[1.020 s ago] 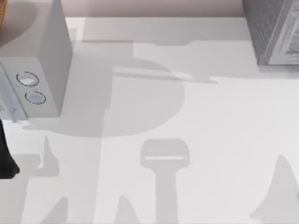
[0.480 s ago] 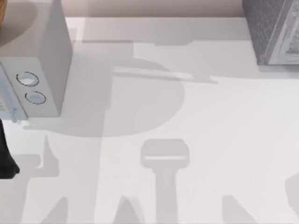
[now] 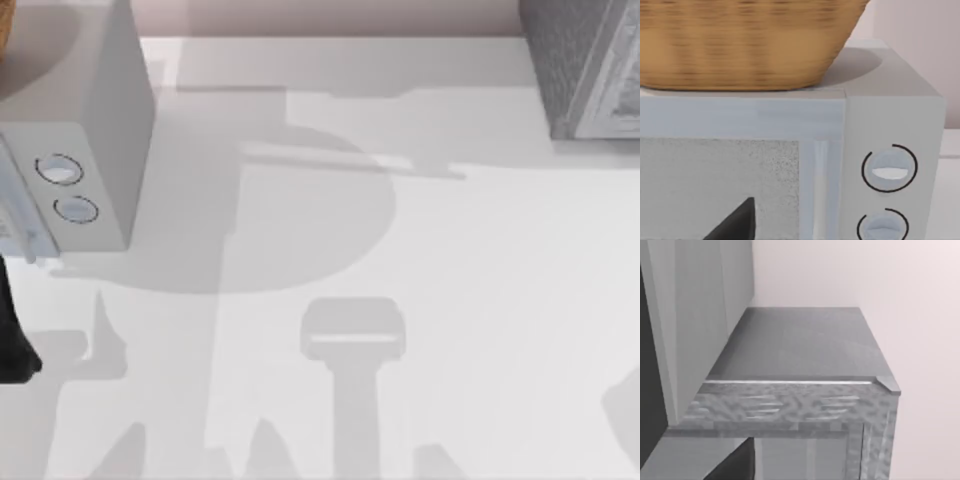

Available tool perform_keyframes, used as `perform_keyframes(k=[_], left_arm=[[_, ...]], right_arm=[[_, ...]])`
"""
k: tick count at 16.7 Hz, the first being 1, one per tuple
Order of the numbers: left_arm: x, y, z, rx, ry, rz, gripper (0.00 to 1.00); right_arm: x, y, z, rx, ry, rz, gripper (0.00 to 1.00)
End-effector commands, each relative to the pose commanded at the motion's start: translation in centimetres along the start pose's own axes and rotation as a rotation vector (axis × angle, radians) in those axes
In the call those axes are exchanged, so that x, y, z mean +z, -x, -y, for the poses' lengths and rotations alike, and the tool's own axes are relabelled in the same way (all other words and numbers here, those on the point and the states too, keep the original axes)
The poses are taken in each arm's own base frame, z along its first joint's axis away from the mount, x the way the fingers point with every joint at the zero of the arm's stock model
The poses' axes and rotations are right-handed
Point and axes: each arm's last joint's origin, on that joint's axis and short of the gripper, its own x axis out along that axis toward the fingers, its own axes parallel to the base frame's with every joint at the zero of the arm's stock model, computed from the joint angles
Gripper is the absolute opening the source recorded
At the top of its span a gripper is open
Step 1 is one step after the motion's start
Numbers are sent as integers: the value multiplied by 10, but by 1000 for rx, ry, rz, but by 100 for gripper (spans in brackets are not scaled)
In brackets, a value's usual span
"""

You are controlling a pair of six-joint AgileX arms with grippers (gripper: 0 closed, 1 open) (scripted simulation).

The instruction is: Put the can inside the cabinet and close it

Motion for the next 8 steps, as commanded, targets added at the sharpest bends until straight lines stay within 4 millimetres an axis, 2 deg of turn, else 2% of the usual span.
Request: perform_keyframes(k=[3,5,8], left_arm=[[0,0,0,0,0,0,100],[0,0,0,0,0,0,100],[0,0,0,0,0,0,100]], right_arm=[[2,-6,-4,6,1,2,100],[3,-19,-12,19,-2,3,100],[5,-47,-36,38,-6,6,100]])
